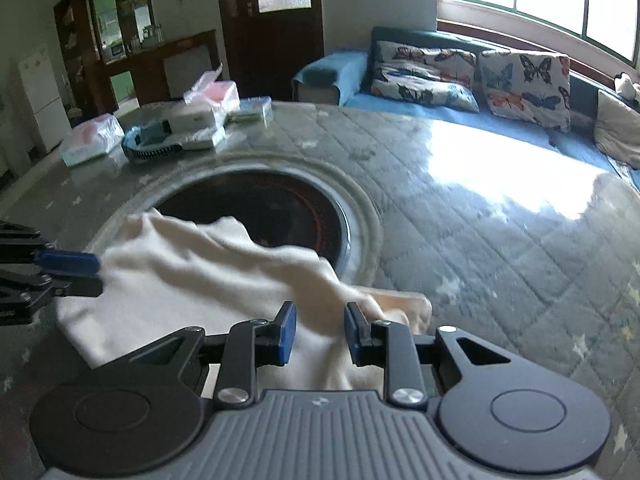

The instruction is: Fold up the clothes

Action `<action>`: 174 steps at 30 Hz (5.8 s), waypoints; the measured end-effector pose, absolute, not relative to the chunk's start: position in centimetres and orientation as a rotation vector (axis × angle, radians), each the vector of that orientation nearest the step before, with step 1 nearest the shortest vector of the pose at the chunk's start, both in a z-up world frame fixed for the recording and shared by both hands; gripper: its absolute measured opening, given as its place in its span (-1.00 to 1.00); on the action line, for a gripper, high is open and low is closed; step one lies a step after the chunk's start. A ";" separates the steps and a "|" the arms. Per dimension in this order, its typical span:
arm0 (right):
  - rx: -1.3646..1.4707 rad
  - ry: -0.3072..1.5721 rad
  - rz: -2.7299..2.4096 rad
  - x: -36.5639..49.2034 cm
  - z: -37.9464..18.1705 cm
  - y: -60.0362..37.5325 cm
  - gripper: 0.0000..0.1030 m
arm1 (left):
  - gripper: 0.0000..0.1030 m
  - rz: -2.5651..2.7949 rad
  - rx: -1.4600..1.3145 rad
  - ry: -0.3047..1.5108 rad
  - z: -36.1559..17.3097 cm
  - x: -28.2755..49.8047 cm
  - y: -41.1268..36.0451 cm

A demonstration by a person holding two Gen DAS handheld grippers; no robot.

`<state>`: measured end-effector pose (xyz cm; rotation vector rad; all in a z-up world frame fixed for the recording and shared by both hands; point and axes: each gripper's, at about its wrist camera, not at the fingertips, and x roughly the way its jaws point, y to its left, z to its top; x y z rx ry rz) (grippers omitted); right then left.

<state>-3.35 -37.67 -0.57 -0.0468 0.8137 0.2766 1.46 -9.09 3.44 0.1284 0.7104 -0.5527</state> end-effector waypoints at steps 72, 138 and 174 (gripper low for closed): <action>-0.527 0.660 0.658 -9.9 -0.8 -19.2 -0.08 | 0.56 -0.279 0.026 0.813 3.2 3.3 -3.9; -0.027 0.742 0.291 -7.0 -0.3 -36.3 -0.30 | -0.57 -0.312 -0.449 1.003 1.4 5.0 -6.4; 0.151 0.705 0.142 -6.4 -1.3 -41.3 -0.91 | -0.60 -0.349 -0.237 0.904 3.8 4.3 -9.3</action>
